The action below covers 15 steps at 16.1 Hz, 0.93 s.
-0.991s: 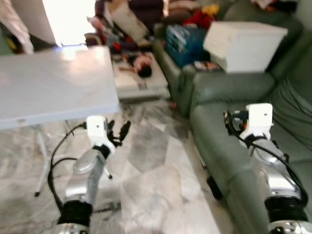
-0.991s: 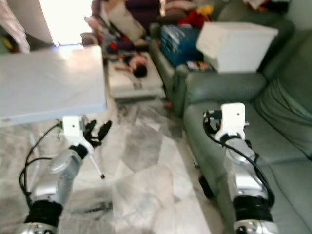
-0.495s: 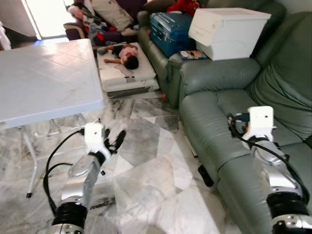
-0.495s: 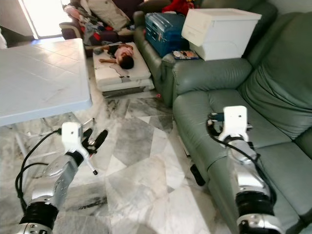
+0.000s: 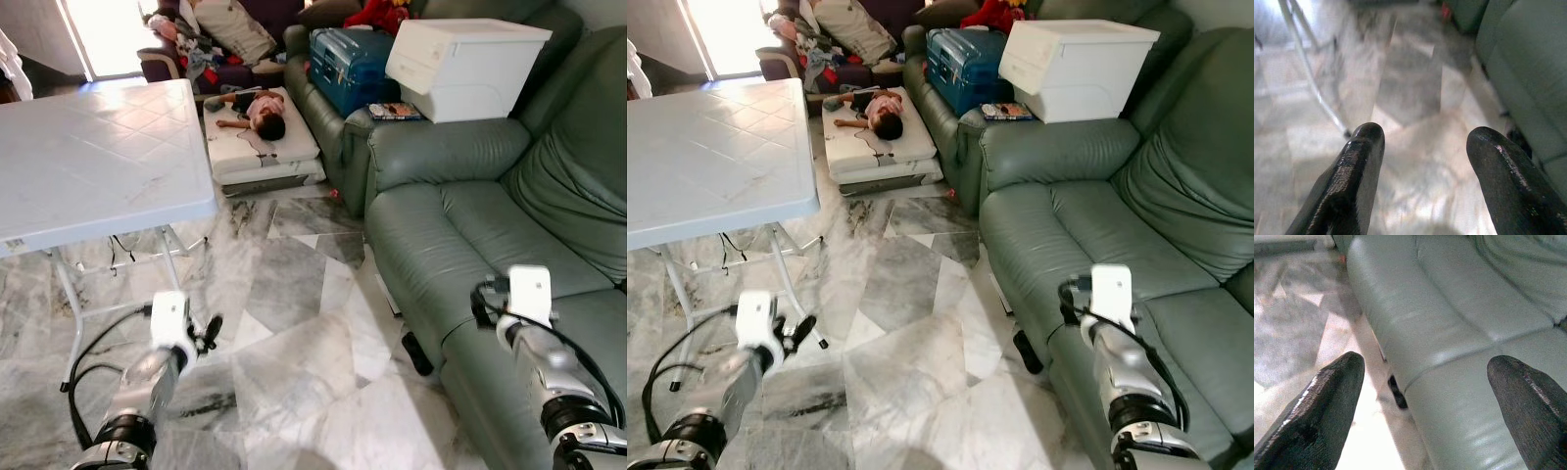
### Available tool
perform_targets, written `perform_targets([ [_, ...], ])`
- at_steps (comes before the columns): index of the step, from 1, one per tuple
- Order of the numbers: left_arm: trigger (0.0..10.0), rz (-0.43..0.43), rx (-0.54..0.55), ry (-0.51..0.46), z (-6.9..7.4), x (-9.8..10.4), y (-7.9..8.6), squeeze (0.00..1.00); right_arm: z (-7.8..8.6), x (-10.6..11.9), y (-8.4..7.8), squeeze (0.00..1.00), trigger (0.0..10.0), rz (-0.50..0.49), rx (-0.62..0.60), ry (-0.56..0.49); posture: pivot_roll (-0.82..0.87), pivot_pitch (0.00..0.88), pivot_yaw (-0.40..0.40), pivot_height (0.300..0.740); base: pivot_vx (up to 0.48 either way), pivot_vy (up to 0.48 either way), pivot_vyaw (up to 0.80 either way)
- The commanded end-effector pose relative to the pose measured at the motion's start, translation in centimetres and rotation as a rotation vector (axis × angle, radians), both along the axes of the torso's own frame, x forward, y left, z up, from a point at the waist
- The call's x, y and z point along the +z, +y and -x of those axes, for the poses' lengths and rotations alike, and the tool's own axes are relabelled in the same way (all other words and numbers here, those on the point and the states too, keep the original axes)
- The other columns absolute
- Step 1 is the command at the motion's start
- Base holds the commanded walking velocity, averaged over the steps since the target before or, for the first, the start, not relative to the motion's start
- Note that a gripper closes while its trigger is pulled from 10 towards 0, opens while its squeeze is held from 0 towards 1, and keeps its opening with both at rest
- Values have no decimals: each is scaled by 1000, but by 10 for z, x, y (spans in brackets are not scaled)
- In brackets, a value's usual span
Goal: Picking trash to rubbish bin
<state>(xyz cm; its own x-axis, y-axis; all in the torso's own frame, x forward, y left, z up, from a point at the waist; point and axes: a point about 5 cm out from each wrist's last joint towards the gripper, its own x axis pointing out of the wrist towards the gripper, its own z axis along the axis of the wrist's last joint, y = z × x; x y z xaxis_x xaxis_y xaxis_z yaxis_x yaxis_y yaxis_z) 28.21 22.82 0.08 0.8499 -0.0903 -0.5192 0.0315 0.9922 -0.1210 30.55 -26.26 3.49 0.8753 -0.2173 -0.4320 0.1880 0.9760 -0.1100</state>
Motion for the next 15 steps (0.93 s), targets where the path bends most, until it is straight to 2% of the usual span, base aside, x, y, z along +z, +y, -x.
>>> perform_targets([
  [1, 10000, -17, 2, 51, 7, -8, 4, 0, 7, -9, -4, 0, 10000, -11, -22, 35, 101, 0, 0, 740, 0, 0, 0],
  [2, 10000, -10, 2, 70, 11, -12, 3, 0, 12, -15, -5, 0, 10000, -20, -26, 59, 101, 0, 0, 740, 0, 0, 0],
  [3, 10000, -12, 20, 139, 24, -25, 4, 0, 30, -33, -8, 0, 10000, -51, -67, 140, 104, 0, 5, 740, 0, 0, 0],
  [5, 10000, -10, 67, 199, 36, -35, 7, 0, 47, -49, -8, 0, 10000, -92, -97, 216, 104, 0, 11, 740, 0, 0, 0],
  [6, 10000, -32, 65, 237, 43, -40, 8, 0, 55, -57, -7, 0, 10000, -109, -109, 252, 104, 0, 14, 740, 0, 0, 0],
  [7, 10000, -90, 53, 312, 58, -51, 11, 0, 70, -69, -6, 0, 10000, -116, -116, 314, 102, 0, 21, 740, 0, 0, 0],
  [9, 10000, -137, 59, 384, 77, -62, 15, 0, 96, -88, -3, 0, 10000, -104, -119, 427, 99, 0, 29, 740, 0, 0, 0],
  [11, 10000, -130, 68, 399, 82, -65, 14, 0, 106, -95, 0, 0, 10000, -118, -127, 466, 100, 0, 32, 740, 0, 0, 0],
  [15, 10000, -156, 50, 499, 105, -79, 9, 0, 112, -104, 21, 0, 10000, -168, -91, 491, 100, 39, 31, 740, 0, 0, 0],
])
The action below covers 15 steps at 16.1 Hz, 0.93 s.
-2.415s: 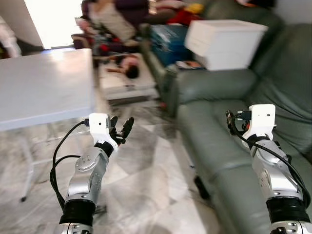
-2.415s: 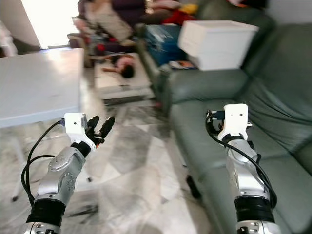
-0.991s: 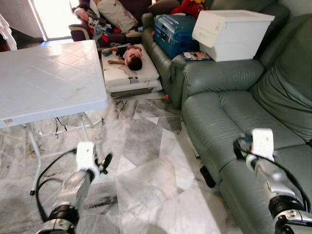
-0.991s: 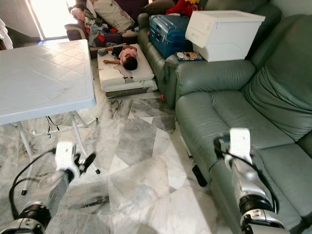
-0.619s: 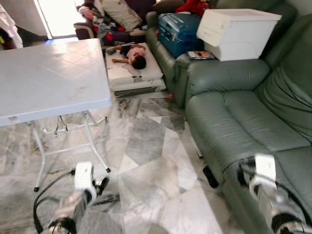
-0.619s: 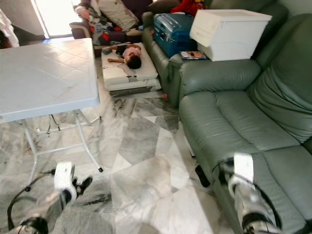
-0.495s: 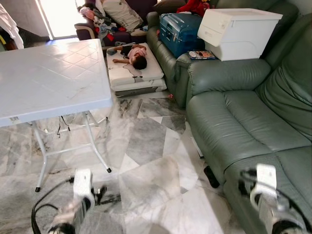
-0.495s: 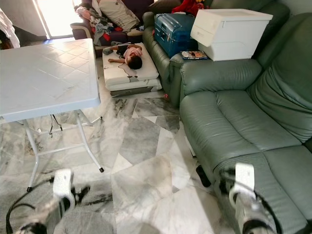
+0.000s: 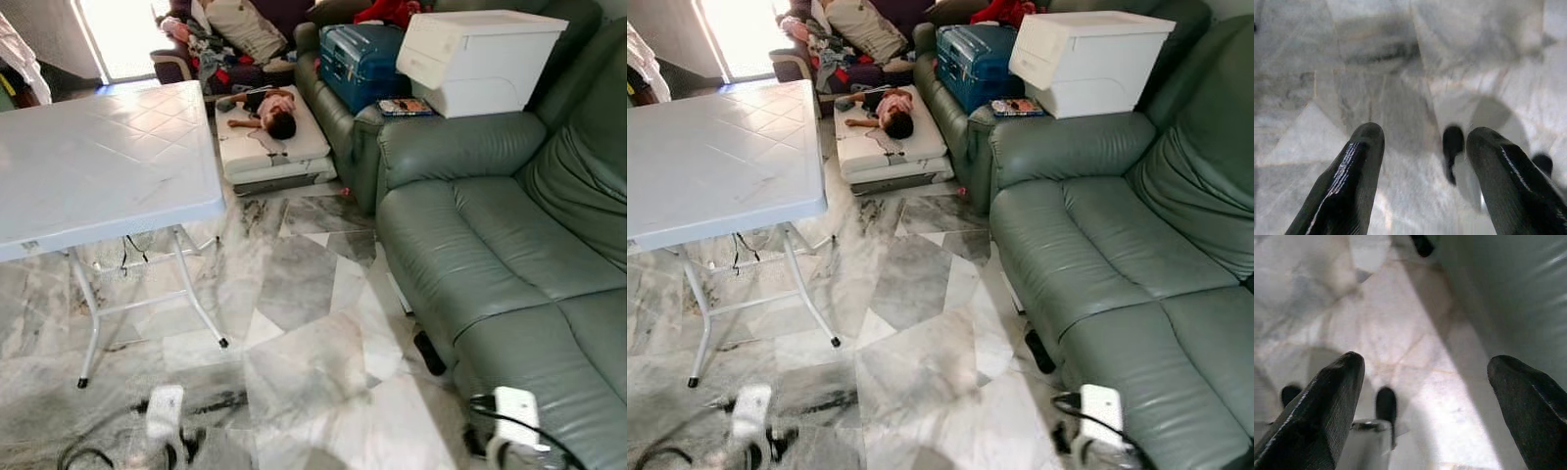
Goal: Picking trash to rubbish bin
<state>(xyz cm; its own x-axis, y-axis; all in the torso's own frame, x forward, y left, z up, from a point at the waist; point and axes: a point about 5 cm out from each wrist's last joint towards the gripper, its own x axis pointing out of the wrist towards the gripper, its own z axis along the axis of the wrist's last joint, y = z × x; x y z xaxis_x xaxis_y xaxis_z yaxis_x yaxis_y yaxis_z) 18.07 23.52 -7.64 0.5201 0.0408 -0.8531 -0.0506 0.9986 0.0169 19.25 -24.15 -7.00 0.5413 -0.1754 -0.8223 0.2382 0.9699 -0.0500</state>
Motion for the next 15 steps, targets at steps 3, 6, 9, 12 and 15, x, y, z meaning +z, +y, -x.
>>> perform_targets([
  [3, 10000, -27, -51, 53, 5, -5, -7, 0, -4, -1, 12, 0, 10000, -6, 28, 19, 105, 49, 26, 740, 0, 0, 0],
  [6, 10000, -24, -87, 45, -3, -2, -13, 0, -11, 1, 17, 0, 10000, -2, 37, 13, 108, 43, 28, 740, 0, 0, -748],
  [9, 10000, -14, -81, 42, -2, -3, -16, 0, -13, 2, 15, 0, 10000, 8, 51, 12, 100, 43, 30, 740, 0, 0, -742],
  [12, 10000, -15, -71, 47, -2, -4, -18, 0, -13, 3, 13, 0, 10000, 23, 67, 20, 96, 40, 29, 740, 324, 0, -731],
  [15, 10000, -15, -74, 45, -3, -4, -18, 0, -15, 4, 13, 0, 10000, 36, 77, 24, 93, 35, 27, 740, 339, 0, -629],
])
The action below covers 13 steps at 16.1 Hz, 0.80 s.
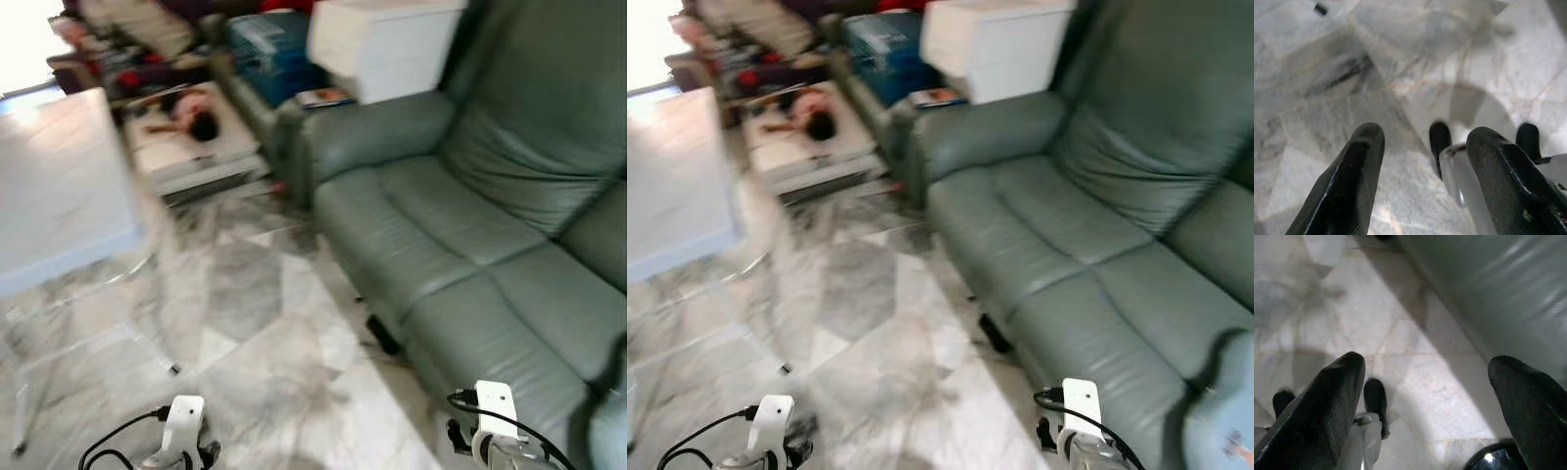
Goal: Picking trash to rubbish bin
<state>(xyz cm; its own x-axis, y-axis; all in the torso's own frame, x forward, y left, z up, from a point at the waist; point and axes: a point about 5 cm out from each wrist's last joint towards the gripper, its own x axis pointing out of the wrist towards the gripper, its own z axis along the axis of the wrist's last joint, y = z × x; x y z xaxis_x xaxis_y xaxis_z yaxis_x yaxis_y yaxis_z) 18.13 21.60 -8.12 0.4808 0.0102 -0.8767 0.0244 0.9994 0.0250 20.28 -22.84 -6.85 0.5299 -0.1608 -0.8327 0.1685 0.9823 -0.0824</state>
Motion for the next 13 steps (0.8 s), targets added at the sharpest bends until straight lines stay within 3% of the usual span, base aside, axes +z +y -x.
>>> perform_targets([
  [1, 10000, -6, 2, -3, -3, 1, 1, 0, -6, 3, -1, 0, 10000, 13, 13, -4, 93, 35, 27, 740, 368, 0, -625],
  [4, 10000, -5, -2, -1, -2, 1, 1, 0, -8, 4, 0, 0, 10000, 13, 15, -10, 93, 35, 27, 740, 361, 0, -485],
  [8, 10000, -8, -10, 4, -2, 1, 1, 0, -7, 4, 1, 0, 10000, 11, 29, -8, 92, 36, 27, 740, 338, 0, 0],
  [13, 10000, -27, -40, 24, 2, -1, 1, 0, -5, 3, 1, 0, 10000, 16, 51, -1, 88, 42, 27, 740, 0, 0, 0],
])
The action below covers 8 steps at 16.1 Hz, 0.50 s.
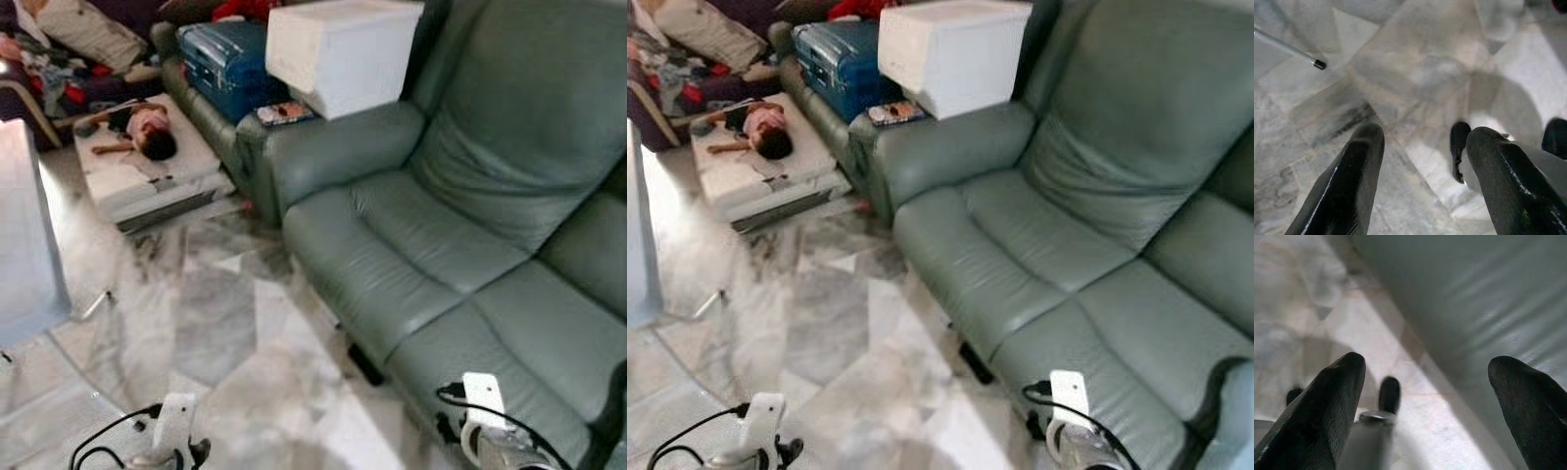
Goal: Picking trash to rubbish bin
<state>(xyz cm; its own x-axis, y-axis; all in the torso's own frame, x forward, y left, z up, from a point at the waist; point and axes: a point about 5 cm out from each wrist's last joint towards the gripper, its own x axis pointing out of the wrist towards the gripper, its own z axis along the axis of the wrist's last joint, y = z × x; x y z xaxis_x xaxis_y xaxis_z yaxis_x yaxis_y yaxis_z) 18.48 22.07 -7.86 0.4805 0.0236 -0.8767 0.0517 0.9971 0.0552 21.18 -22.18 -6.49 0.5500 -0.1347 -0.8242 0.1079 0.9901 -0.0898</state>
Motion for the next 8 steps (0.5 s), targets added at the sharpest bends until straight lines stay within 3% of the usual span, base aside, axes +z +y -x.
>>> perform_targets([
  [1, 10000, 0, -25, 29, 6, -4, -5, 0, 4, -1, -6, 0, 10000, 6, -11, 12, 87, 44, 26, 740, 0, 0, 0],
  [8, 10000, -9, -72, 26, 6, -4, -8, 0, 5, -2, -5, 0, 10000, 8, 3, 22, 83, 49, 25, 740, 0, 0, 0],
])
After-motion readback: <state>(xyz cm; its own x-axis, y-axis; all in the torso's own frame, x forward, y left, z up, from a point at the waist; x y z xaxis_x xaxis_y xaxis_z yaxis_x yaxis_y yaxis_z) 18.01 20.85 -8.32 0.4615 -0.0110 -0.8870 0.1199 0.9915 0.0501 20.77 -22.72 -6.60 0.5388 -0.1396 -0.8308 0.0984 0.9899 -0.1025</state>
